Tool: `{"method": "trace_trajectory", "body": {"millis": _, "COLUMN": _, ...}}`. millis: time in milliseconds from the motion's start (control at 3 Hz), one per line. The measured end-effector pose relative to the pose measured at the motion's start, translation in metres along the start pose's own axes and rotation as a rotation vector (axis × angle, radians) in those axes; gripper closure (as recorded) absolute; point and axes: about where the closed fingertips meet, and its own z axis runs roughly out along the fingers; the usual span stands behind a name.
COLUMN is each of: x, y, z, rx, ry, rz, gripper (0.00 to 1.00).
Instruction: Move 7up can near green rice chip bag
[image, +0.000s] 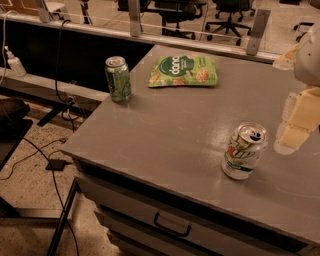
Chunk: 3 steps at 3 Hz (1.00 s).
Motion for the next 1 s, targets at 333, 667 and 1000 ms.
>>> {"method": "trace_trajectory", "body": {"millis": 333, "x": 0.000, "y": 0.000, "z": 0.000, "rx": 0.000, "ry": 0.000, "rz": 0.000, "gripper": 0.00}}
{"method": "trace_trajectory", "body": {"millis": 667, "x": 0.001, "y": 0.000, "z": 0.004, "rx": -0.023, "ry": -0.047, "rz": 0.023, "gripper": 0.00}}
{"method": "trace_trajectory", "body": {"millis": 1000, "x": 0.019, "y": 0.000, "z": 0.032, "rx": -0.106, "ry": -0.212, "rz": 0.109, "gripper": 0.00}}
